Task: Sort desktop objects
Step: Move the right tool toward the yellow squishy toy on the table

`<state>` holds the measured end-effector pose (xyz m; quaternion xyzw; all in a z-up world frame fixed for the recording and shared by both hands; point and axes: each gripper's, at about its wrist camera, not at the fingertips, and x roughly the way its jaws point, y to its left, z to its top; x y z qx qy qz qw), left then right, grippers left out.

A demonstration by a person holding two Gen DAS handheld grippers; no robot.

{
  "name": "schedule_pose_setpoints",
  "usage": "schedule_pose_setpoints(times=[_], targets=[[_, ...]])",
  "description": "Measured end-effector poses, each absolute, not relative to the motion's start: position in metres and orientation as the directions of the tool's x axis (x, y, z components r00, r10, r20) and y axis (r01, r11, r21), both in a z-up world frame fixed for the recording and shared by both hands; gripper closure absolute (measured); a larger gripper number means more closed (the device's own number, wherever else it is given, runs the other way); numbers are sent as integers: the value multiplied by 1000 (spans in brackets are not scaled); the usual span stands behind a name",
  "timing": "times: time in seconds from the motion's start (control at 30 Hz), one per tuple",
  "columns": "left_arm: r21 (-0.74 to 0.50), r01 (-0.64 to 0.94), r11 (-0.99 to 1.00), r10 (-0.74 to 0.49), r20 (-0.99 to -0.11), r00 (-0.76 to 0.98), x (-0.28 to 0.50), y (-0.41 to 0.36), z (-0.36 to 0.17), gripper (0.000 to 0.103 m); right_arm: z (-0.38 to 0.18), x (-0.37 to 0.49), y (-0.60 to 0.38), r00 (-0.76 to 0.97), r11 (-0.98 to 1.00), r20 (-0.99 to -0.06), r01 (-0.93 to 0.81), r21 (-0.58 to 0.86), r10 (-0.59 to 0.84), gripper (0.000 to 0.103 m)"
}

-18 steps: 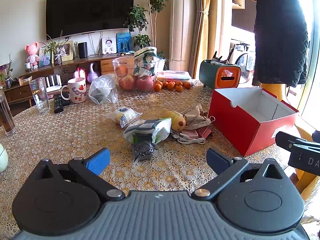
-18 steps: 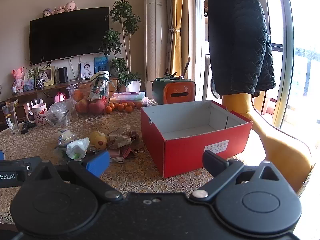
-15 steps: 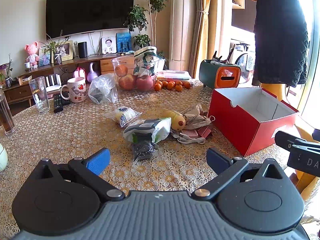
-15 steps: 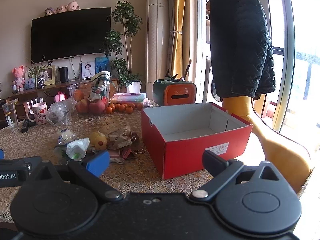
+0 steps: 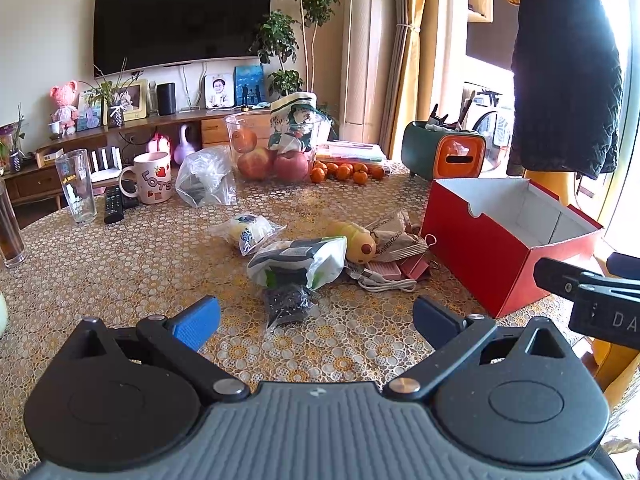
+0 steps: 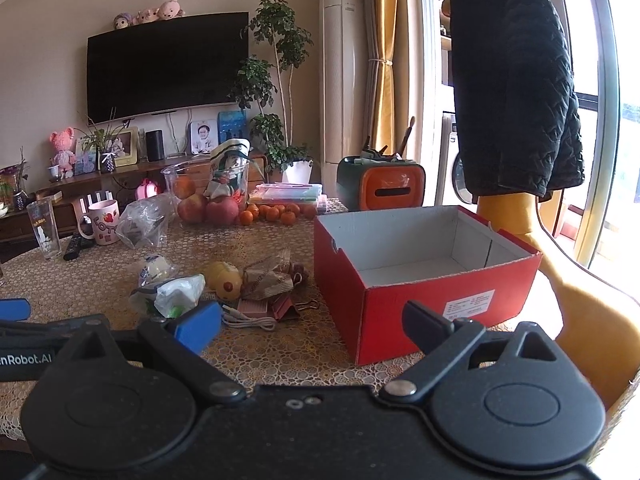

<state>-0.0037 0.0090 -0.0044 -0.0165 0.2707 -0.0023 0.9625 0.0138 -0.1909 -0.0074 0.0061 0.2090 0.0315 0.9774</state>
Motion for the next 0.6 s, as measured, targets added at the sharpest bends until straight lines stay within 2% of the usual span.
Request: schedule_pose_setpoints(times=[0.33,0.6], targets=[[20,-1,1000,12,-508,861,29,19,-17,0,-11,52,-182,897,991,-428,-130,-24,107,7],[97,36,995,16,-488,873,61,22,-28,0,-5,95,-173,863,979,-474,-202,-9,174,7]])
